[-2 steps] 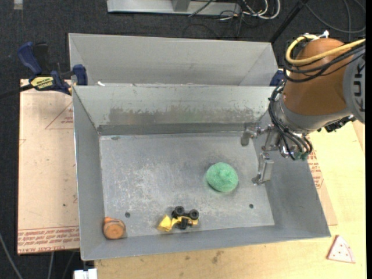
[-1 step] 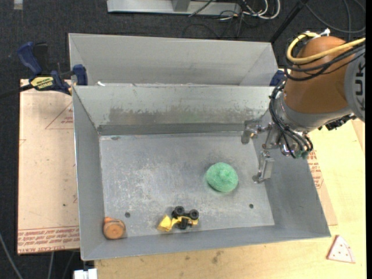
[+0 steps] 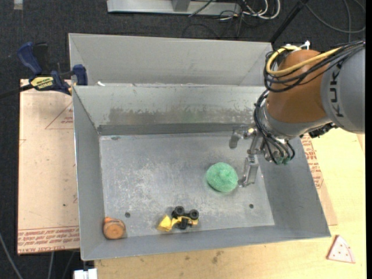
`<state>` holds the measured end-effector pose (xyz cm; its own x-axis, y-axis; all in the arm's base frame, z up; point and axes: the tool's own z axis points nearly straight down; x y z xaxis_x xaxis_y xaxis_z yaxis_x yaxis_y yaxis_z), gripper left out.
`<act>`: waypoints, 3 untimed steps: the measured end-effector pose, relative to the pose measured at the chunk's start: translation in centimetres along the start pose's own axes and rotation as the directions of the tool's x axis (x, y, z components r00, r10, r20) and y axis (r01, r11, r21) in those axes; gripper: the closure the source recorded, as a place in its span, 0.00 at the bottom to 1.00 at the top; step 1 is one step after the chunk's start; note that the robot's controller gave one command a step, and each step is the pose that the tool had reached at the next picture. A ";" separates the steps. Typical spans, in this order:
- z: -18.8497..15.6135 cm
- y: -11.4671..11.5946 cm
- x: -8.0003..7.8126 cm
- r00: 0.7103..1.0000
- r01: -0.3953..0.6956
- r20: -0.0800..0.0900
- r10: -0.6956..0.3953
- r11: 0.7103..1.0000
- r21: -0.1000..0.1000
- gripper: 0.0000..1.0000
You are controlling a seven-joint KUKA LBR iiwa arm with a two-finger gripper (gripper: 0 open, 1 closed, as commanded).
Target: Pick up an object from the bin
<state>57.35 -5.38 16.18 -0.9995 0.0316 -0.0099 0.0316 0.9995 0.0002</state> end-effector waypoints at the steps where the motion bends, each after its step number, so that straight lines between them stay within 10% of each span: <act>1: 4.5 1.3 1.0 0.994 0.113 -0.008 -0.113 0.994 -0.002 0.00; 2: 8.7 0.4 -0.5 0.996 0.087 -0.006 -0.087 0.996 -0.004 1.00; 3: 8.7 0.4 -0.5 0.996 0.088 -0.006 -0.088 0.996 -0.004 1.00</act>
Offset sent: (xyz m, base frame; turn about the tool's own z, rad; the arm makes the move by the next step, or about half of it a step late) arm 0.0035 0.0017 -0.0918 -0.0850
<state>57.97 -4.97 7.44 -0.9984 -0.0563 -0.0040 -0.0564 0.9984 0.0032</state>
